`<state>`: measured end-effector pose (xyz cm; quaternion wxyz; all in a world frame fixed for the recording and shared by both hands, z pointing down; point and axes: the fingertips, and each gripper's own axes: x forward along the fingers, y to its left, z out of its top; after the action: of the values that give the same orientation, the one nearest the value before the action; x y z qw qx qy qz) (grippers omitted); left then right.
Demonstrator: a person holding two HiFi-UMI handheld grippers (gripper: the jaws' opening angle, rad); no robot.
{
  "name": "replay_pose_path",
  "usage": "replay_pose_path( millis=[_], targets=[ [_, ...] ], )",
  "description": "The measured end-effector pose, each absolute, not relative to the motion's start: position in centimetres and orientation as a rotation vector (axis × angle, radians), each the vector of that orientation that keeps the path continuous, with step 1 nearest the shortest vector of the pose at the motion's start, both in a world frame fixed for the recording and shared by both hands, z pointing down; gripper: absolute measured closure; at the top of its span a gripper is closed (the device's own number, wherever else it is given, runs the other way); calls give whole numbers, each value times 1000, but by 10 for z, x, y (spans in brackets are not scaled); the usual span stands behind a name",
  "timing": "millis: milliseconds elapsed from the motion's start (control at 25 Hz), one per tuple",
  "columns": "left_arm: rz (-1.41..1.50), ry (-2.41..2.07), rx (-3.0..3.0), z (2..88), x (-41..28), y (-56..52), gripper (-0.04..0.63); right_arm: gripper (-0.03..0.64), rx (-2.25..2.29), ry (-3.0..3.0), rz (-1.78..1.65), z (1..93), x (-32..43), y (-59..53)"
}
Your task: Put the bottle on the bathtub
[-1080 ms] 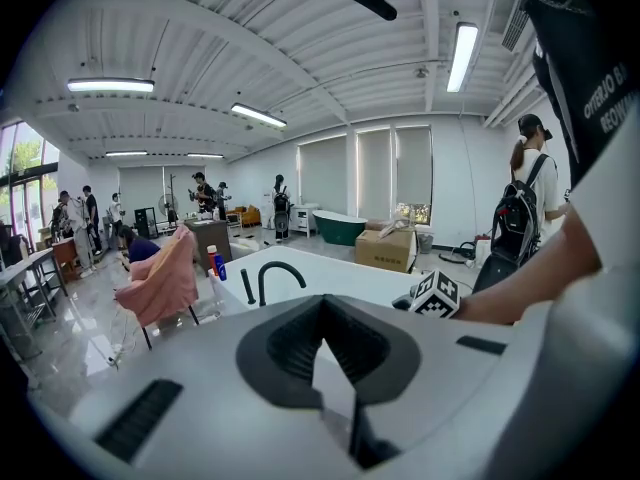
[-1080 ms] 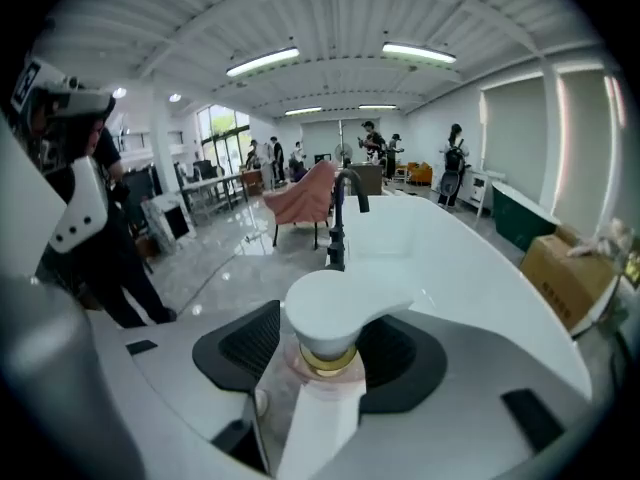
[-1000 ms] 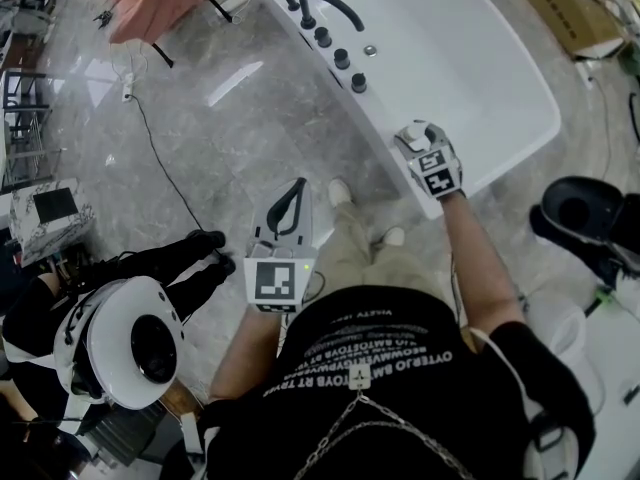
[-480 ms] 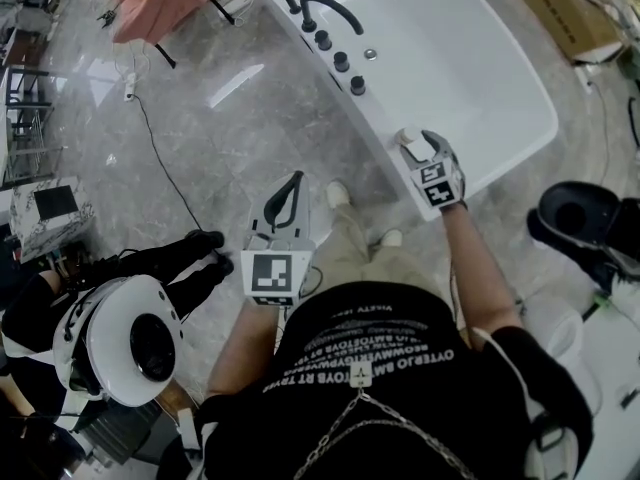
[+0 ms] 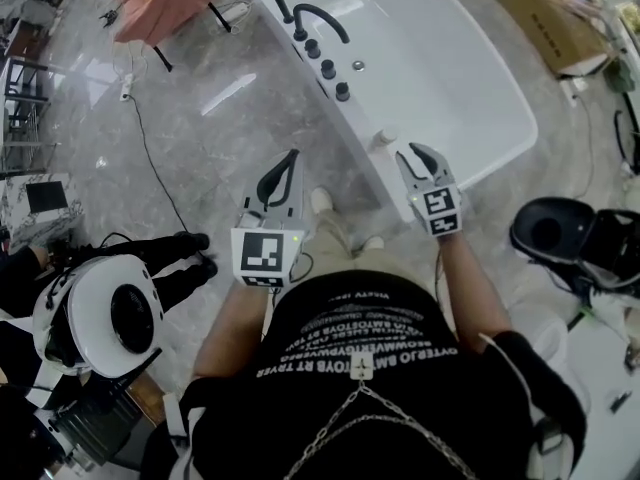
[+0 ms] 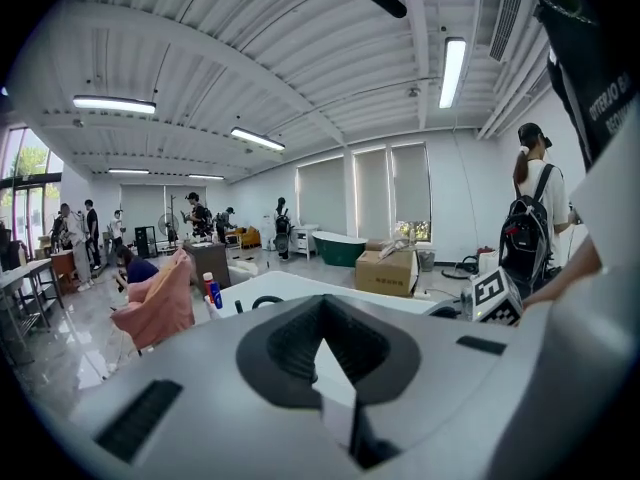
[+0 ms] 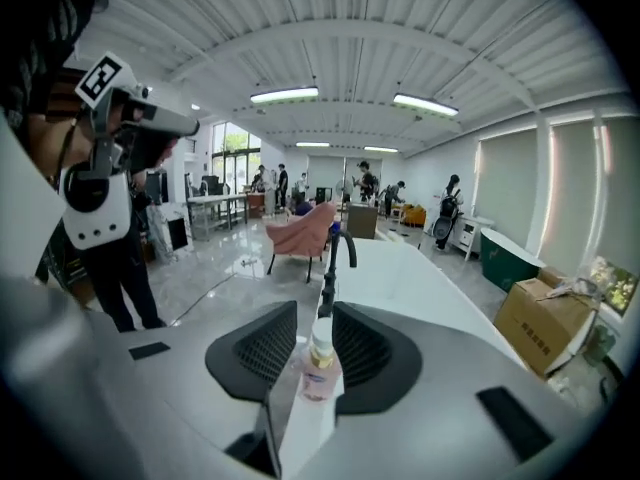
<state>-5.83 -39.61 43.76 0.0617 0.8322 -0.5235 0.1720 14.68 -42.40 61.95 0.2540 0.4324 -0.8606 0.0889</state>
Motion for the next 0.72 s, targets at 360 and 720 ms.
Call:
replay_pose_path(
  millis=[360,720],
  targets=[
    [412,-1586,2565,404,-15,-383,594,611,1290,-2502,203,530,175,-398],
    [329,-1620,2593,373,8,-357,594,614,1255,-2596,106,458,190,-365]
  ],
)
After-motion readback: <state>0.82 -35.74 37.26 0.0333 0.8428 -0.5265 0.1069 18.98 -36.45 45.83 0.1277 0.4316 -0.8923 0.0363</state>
